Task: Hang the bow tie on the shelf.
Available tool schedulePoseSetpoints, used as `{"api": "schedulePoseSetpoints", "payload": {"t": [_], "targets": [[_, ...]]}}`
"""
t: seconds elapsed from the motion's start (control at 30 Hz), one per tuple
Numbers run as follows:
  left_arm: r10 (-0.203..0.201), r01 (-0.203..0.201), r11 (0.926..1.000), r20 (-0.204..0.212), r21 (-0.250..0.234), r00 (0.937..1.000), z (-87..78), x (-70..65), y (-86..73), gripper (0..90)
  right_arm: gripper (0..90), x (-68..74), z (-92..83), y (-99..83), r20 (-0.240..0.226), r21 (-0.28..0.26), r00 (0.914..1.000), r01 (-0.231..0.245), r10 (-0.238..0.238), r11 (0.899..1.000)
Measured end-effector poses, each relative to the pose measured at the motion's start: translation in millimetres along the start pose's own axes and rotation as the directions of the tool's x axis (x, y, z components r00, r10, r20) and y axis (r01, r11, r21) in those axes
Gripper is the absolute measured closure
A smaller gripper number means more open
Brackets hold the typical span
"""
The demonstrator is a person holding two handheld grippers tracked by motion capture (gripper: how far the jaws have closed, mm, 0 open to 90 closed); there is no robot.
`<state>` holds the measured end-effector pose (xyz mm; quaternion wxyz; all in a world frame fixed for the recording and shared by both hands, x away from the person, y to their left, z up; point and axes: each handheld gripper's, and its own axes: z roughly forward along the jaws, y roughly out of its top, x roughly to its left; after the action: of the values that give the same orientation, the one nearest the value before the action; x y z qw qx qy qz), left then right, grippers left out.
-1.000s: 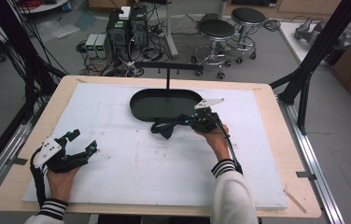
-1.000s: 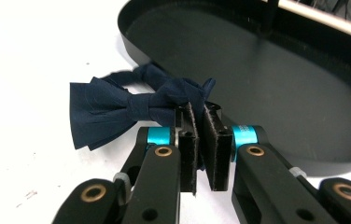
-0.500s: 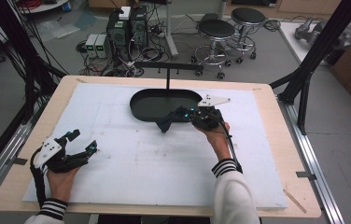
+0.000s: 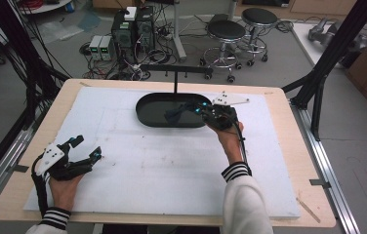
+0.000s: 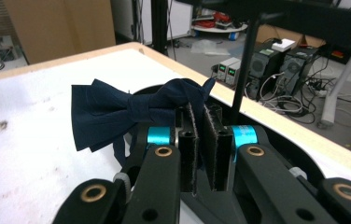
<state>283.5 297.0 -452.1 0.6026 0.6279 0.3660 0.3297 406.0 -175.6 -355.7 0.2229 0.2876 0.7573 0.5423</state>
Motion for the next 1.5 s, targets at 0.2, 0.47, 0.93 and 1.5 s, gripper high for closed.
{"api": "schedulePoseSetpoints", "payload": {"t": [0.2, 0.47, 0.93, 1.5], "targets": [[0.0, 0.0, 1.0, 0.0, 0.001, 1.0, -0.1, 0.2, 0.1, 17.6, 85.4, -2.0, -3.8, 11.0, 0.019, -0.034, 0.9998, -0.001, 0.002, 0.999], [-0.001, 0.001, 1.0, 0.0, 0.001, 1.0, -0.1, 0.2, 0.1, 17.7, 85.4, -3.9, -7.6, 23.0, 0.049, -0.081, 0.9988, 0.008, -0.004, 0.997], [-0.001, 0.001, 1.0, 0.002, 0.001, 1.0, -0.1, 0.3, 0.0, 17.7, 85.3, -6.3, -8.9, 49.4, 0.092, -0.136, 0.9957, 0.013, 0.0, 0.991], [-0.007, 0.007, 1.0, 0.003, -0.003, 1.0, 0.1, 0.4, 0.0, 17.6, 85.3, -12.0, 1.8, 68.2, 0.134, -0.143, 0.9909, 0.01, 0.009, 0.99]]}}
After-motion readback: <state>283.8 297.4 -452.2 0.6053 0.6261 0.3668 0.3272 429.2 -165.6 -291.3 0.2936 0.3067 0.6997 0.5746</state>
